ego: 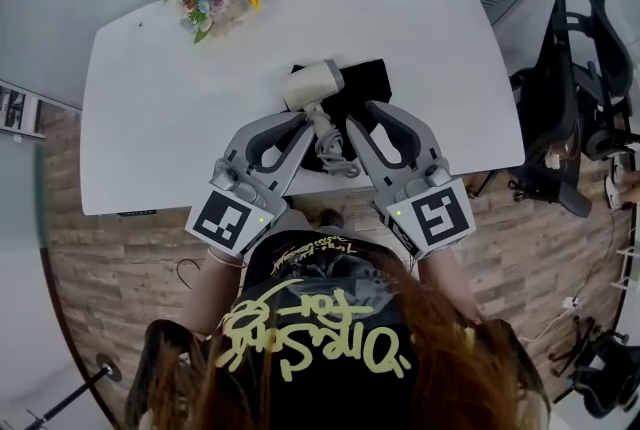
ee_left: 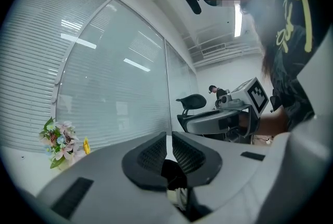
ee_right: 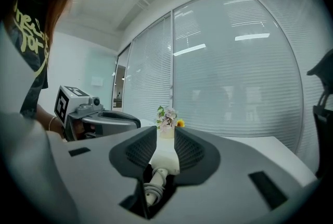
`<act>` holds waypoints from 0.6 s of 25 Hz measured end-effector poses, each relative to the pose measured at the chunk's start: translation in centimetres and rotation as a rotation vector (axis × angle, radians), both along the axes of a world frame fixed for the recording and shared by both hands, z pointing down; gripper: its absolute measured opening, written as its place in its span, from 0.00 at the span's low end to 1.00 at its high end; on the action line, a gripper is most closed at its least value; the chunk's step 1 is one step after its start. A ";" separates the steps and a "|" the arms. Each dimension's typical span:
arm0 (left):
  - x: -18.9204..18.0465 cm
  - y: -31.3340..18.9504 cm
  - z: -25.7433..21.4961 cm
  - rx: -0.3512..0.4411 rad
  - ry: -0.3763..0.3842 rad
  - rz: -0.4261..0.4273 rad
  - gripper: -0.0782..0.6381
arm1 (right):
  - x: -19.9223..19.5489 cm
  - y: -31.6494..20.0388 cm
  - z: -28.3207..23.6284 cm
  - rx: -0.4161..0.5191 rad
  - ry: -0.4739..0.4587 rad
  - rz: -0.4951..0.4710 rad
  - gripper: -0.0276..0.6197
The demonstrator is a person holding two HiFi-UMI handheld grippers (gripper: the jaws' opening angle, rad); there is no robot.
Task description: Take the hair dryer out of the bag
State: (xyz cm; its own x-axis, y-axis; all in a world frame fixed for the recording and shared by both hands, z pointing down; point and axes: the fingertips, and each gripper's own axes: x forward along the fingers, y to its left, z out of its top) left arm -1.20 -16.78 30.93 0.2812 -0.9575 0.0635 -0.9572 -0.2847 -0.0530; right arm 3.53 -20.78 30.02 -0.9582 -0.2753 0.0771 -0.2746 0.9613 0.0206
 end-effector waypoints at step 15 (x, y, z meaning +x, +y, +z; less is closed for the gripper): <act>0.4 0.0 0.4 -0.011 -0.020 0.002 0.10 | 0.3 0.4 0.3 0.009 -0.010 -0.012 0.08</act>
